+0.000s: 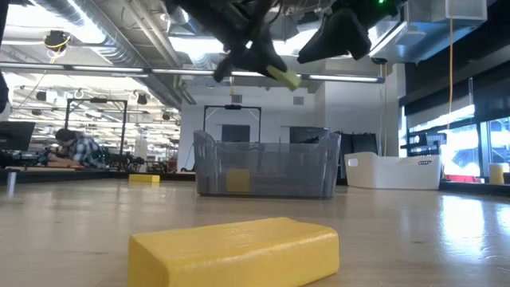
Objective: Sort & place blocks by color
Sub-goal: Put the green block into the transparent bin
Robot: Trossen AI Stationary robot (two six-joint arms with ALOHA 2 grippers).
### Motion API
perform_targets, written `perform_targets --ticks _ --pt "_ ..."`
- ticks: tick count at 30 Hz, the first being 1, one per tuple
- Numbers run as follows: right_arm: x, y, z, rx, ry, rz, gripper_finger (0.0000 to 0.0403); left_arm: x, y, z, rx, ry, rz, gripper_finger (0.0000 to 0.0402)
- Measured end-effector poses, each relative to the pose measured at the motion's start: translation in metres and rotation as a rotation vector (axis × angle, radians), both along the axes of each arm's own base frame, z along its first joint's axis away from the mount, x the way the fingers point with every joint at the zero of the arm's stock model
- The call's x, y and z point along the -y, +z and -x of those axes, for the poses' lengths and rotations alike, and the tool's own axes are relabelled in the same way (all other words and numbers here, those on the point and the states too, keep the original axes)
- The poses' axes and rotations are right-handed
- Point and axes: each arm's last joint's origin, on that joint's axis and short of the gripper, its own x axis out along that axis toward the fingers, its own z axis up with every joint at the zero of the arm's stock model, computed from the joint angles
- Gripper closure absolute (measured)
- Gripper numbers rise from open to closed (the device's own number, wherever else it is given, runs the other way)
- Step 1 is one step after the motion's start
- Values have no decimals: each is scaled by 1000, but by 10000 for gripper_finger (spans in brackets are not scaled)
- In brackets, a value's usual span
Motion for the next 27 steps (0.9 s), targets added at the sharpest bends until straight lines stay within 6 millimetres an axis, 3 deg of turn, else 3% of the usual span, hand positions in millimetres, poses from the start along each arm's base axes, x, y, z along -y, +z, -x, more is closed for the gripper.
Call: perform_targets --ticks 5,14,17,21,27 --pt "2 17 11 62 1 -13 236 -2 18 29 -101 -42 -31 355" --pt "7 47 35 182 -3 -39 235 28 58 118 -289 -289 99 355" --pt "7 49 36 187 10 -47 234 44 57 137 -383 -338 185 355" --pt "4 47 34 165 169 -126 236 69 48 153 -572 -418 321 355" --pt "5 45 31 134 396 -263 250 108 29 151 -791 -508 452 355"
